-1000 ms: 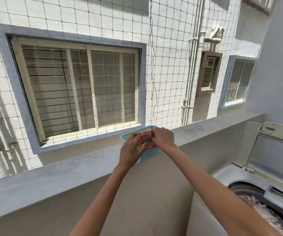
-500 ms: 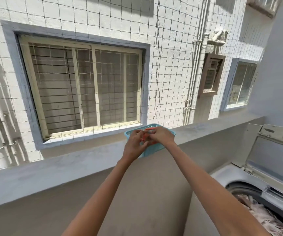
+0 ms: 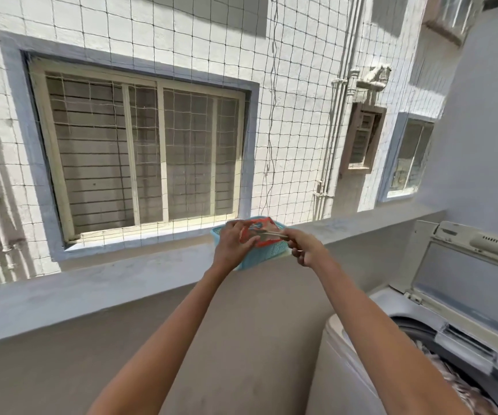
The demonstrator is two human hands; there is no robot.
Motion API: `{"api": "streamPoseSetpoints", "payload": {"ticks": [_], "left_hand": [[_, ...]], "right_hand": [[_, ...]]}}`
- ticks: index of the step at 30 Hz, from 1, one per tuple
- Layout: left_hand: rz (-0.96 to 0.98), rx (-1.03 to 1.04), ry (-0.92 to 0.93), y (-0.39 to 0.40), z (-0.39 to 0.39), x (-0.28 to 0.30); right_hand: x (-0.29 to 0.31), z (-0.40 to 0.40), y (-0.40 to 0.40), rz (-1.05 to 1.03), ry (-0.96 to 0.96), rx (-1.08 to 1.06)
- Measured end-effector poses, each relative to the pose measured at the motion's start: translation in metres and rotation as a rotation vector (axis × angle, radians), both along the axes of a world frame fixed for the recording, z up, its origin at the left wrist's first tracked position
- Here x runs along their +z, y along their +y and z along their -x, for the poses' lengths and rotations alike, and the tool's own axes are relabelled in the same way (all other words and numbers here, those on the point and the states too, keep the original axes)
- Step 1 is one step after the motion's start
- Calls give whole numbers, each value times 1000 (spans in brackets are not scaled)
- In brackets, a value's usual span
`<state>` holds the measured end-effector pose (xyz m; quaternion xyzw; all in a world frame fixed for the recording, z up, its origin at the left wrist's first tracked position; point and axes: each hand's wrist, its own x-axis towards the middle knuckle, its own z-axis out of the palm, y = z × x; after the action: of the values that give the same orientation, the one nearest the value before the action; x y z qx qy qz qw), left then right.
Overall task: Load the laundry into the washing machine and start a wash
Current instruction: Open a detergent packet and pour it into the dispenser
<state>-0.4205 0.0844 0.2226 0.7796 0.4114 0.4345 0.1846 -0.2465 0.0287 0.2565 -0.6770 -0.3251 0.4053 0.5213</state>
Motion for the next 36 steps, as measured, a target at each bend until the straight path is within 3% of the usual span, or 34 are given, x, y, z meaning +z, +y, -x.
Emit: {"api": "streamPoseSetpoints", "payload": {"ticks": [6, 11, 16, 21, 28, 32, 36], "left_hand": [[56, 60, -138, -3, -23, 39], [12, -29, -214, -3, -75, 77], [122, -169, -307, -21, -151, 76], [318, -312, -397, -39, -235, 38], [651, -307, -364, -55, -368, -73], [790, -334, -291, -71, -436, -121], [833, -398, -98, -81, -490, -160]], "right_hand": [[16, -30, -21, 28, 86, 62], [36, -71, -37, -35, 133, 16], [28, -116, -46, -92, 175, -89], [-9, -172, -55, -118, 190, -257], [-100, -268, -71, -108, 200, -546], [-155, -331, -92, -107, 279, -669], [-202, -380, -126, -27, 321, -773]]}}
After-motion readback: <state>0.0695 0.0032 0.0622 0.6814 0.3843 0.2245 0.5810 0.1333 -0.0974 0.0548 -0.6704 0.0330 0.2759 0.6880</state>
